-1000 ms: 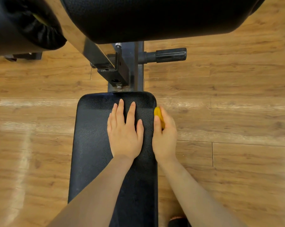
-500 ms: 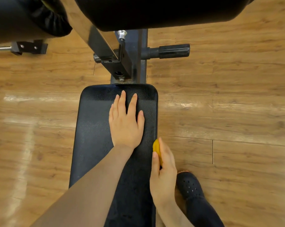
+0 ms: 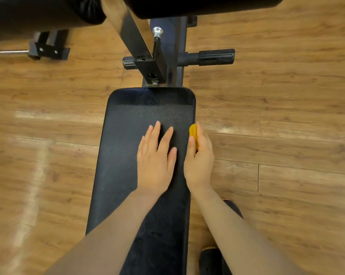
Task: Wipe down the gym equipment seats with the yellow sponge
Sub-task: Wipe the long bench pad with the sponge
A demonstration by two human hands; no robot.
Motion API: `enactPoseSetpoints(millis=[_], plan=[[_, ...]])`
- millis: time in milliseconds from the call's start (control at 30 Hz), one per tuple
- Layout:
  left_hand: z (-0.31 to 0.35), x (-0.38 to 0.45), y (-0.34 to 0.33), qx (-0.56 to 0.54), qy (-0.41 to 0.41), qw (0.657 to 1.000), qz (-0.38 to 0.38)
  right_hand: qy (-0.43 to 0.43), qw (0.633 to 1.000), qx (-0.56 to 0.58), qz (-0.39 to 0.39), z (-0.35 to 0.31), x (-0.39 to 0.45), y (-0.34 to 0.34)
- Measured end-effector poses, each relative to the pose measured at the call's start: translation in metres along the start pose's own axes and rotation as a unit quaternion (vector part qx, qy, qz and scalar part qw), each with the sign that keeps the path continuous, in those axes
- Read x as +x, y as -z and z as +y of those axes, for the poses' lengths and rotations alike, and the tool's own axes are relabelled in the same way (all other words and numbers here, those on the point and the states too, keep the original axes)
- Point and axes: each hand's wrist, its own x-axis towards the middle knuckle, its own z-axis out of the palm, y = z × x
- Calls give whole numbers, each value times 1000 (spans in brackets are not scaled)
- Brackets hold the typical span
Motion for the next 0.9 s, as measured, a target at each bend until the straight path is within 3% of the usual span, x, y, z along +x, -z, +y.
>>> enactPoseSetpoints(millis=[333, 667, 900], plan=[[1, -41, -15, 62, 8, 998, -7, -51, 995, -17, -80, 26, -124, 43], [-1, -42, -18, 66, 0, 998, 9, -31, 998, 47, -10, 17, -48, 12], [-3, -42, -18, 64, -3, 998, 10, -20, 999, -8, -40, 27, -117, 29]])
